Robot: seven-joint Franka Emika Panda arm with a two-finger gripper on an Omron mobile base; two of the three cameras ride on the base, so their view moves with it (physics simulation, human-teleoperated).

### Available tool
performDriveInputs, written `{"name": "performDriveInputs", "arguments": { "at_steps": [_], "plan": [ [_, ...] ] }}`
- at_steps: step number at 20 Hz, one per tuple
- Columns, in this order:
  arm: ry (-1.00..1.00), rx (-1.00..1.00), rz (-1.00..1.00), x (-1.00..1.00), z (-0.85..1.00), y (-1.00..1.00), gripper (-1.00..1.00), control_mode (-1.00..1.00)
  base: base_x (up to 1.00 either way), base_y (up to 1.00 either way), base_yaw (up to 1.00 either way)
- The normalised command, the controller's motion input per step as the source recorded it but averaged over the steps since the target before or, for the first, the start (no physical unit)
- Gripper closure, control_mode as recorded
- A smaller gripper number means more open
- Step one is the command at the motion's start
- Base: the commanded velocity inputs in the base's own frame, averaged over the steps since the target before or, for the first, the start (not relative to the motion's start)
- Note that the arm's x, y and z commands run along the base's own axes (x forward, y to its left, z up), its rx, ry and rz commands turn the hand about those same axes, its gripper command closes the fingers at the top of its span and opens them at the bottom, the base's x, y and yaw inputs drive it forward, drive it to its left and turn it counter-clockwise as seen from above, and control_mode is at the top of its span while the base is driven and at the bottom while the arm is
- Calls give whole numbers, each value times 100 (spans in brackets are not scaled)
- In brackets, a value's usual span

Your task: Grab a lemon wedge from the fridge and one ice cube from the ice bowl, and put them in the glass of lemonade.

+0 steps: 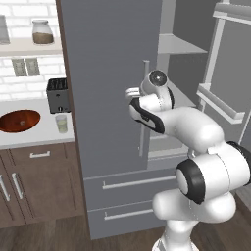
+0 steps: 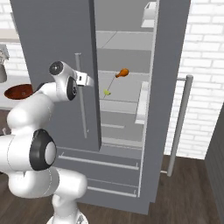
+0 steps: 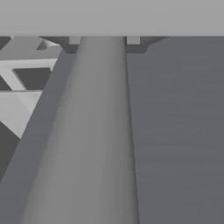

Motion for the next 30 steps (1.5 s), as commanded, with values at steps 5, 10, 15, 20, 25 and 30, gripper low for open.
{"name": "performDriveInputs", "arguments": {
  "at_steps": [5, 10, 15, 20, 25, 30],
  "plan": [
    [-4, 0, 0, -17, 1, 59, 100, -100, 0, 0, 0],
    [-8, 2, 0, -30, 13, 68, 100, -100, 0, 0, 0],
    [-1, 4, 0, -46, 34, 51, 100, -100, 0, 0, 0],
    [0, 4, 0, -87, 64, 38, 100, -100, 0, 0, 0],
    [0, 0, 7, -100, 51, 23, 100, -100, 0, 0, 0],
    [0, 0, 16, -100, 65, 5, 100, -100, 0, 0, 0]
  ]
}}
